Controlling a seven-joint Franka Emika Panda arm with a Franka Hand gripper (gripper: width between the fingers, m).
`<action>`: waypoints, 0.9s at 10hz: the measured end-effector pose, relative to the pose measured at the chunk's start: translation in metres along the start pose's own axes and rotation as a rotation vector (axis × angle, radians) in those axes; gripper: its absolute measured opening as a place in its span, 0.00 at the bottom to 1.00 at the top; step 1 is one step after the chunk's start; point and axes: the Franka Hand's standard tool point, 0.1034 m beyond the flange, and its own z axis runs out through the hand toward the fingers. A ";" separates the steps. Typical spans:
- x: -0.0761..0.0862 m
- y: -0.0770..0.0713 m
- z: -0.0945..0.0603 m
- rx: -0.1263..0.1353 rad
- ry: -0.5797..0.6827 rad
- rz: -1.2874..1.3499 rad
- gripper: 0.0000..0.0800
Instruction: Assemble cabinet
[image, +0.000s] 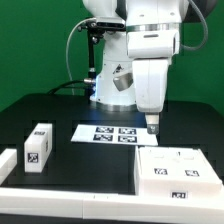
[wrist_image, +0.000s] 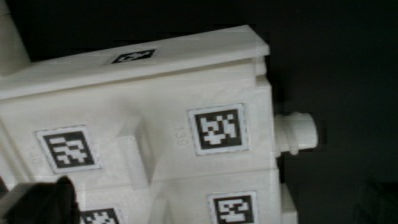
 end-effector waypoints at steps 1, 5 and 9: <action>0.000 -0.001 0.001 0.002 0.000 0.000 0.98; -0.011 -0.005 -0.004 -0.092 0.021 0.213 1.00; -0.021 -0.013 0.002 -0.097 0.039 0.472 1.00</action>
Offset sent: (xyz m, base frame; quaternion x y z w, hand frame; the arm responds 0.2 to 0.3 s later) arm -0.0191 -0.0168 0.0132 -0.1163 0.0299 0.1726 0.9777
